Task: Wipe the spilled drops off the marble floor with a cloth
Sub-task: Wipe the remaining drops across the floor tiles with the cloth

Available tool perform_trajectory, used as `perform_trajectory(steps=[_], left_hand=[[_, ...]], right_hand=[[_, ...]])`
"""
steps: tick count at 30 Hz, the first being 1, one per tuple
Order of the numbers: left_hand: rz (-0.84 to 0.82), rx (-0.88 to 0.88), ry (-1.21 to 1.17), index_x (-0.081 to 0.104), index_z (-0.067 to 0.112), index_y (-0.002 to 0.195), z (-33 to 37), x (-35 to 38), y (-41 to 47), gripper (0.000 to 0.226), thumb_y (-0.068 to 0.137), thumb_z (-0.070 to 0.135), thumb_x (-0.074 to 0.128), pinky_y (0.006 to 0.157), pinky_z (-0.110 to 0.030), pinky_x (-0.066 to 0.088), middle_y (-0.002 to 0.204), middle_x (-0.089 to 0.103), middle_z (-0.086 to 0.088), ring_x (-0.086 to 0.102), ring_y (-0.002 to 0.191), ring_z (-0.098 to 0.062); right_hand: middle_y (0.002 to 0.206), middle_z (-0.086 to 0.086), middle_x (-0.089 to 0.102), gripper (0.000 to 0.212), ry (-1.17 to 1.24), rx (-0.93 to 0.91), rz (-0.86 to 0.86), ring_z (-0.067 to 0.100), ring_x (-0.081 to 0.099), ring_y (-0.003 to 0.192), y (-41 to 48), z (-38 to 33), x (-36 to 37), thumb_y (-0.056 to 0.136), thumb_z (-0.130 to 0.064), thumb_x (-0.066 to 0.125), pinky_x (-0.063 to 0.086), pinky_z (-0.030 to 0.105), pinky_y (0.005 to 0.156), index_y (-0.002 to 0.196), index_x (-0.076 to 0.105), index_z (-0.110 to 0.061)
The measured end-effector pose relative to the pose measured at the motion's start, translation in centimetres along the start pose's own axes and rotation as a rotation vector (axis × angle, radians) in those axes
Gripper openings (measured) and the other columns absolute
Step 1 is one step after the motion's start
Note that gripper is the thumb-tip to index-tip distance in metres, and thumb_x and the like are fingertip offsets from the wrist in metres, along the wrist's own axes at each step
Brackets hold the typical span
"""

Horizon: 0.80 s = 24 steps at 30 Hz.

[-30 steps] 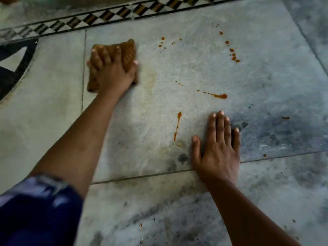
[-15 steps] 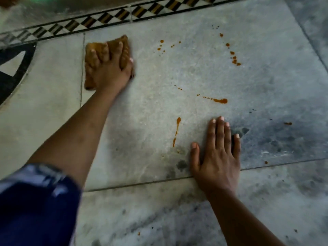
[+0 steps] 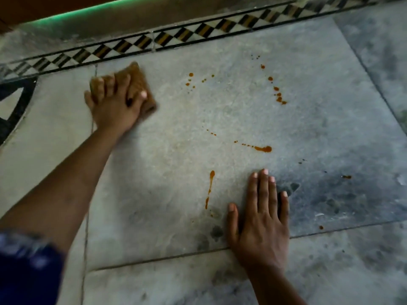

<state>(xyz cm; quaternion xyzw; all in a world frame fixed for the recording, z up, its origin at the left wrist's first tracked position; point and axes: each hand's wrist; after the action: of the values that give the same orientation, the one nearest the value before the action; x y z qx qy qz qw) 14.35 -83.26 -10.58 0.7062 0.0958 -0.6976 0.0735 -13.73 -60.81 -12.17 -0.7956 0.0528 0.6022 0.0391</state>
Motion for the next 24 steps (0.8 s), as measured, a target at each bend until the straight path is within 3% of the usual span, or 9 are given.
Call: perform_trajectory(steps=[2,4,7,9,11,15,18,20,24], left_hand=[[-0.056,-0.106,-0.115,0.011,0.037,0.149,2.9,-0.3,4.1,0.070,0.088,0.070,0.020,0.115,-0.054,-0.002,0.160,0.005,-0.004,0.000,0.146,-0.028],[-0.076,-0.091,-0.166,0.010,0.039,0.149,6.7,-0.6,5.7,0.074,0.084,0.075,0.017,0.114,-0.055,-0.004,0.160,0.003,-0.002,0.000,0.146,-0.028],[-0.083,0.148,-0.123,0.007,0.044,0.147,11.4,-0.2,3.2,0.074,0.082,0.077,0.016,0.115,-0.054,-0.005,0.160,0.001,0.001,0.000,0.146,-0.026],[-0.036,0.349,-0.073,0.008,0.046,0.146,11.0,0.3,-0.4,0.070,0.083,0.076,0.020,0.116,-0.051,0.000,0.160,0.004,0.002,0.004,0.146,-0.024],[0.021,0.414,-0.065,0.011,0.046,0.146,8.7,0.5,-2.7,0.069,0.084,0.074,0.023,0.114,-0.050,0.007,0.159,0.010,0.001,0.010,0.146,-0.025],[-0.032,0.115,-0.074,0.010,0.044,0.147,6.8,0.2,1.3,0.069,0.086,0.072,0.024,0.115,-0.054,0.003,0.160,0.002,0.000,0.002,0.146,-0.028],[-0.103,-0.016,-0.130,0.007,0.042,0.148,10.5,-0.4,4.8,0.072,0.085,0.074,0.020,0.113,-0.058,-0.004,0.160,-0.004,-0.001,-0.004,0.146,-0.029],[-0.102,0.077,-0.135,0.007,0.043,0.147,14.0,-0.5,4.5,0.071,0.085,0.075,0.019,0.113,-0.058,-0.005,0.160,-0.004,-0.001,-0.003,0.146,-0.028],[-0.050,0.521,-0.078,0.013,0.046,0.146,14.6,0.0,-2.7,0.069,0.084,0.075,0.020,0.115,-0.051,0.005,0.160,0.005,0.004,0.005,0.146,-0.023]], right_hand=[[0.152,0.014,0.026,0.071,-0.004,0.000,-0.001,0.027,0.024,0.140,0.0,0.1,0.1,0.086,-0.044,0.035,0.015,0.045,0.115,0.144,0.030,-0.003],[0.152,0.014,0.026,0.071,-0.005,0.006,0.002,0.026,0.025,0.139,0.0,0.0,0.1,0.085,-0.044,0.035,0.016,0.045,0.114,0.144,0.031,-0.004],[0.151,0.015,0.028,0.072,0.003,0.019,0.009,0.026,0.026,0.138,0.0,0.0,0.1,0.083,-0.043,0.035,0.019,0.044,0.112,0.143,0.033,-0.003],[0.151,0.015,0.028,0.072,0.005,0.014,0.011,0.026,0.026,0.139,0.0,0.1,0.1,0.083,-0.043,0.035,0.018,0.045,0.112,0.143,0.033,-0.003],[0.152,0.015,0.026,0.072,0.003,0.009,0.004,0.027,0.026,0.139,0.0,0.0,0.0,0.084,-0.044,0.035,0.017,0.045,0.113,0.144,0.033,-0.004],[0.152,0.014,0.026,0.071,0.009,0.014,-0.001,0.026,0.027,0.139,0.0,0.0,0.1,0.085,-0.044,0.034,0.017,0.044,0.113,0.144,0.032,-0.004],[0.152,0.014,0.027,0.071,0.015,0.019,0.007,0.027,0.029,0.139,-0.1,0.0,0.1,0.084,-0.044,0.034,0.018,0.044,0.113,0.143,0.033,-0.004],[0.152,0.014,0.028,0.071,0.019,0.017,0.015,0.027,0.030,0.138,-0.1,0.0,0.1,0.084,-0.043,0.035,0.018,0.044,0.112,0.143,0.034,-0.004],[0.151,0.014,0.028,0.071,0.020,0.015,0.009,0.027,0.031,0.138,-0.1,0.0,0.0,0.084,-0.044,0.035,0.018,0.044,0.112,0.143,0.034,-0.004]])
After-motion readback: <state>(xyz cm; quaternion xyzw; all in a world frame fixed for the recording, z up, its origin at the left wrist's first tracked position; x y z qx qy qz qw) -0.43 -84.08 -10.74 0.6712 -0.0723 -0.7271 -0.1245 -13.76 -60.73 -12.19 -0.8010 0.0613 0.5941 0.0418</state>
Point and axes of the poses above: each hand's wrist, its own y-axis towards the middle knuckle, its own x-axis out of the palm, z = x × y
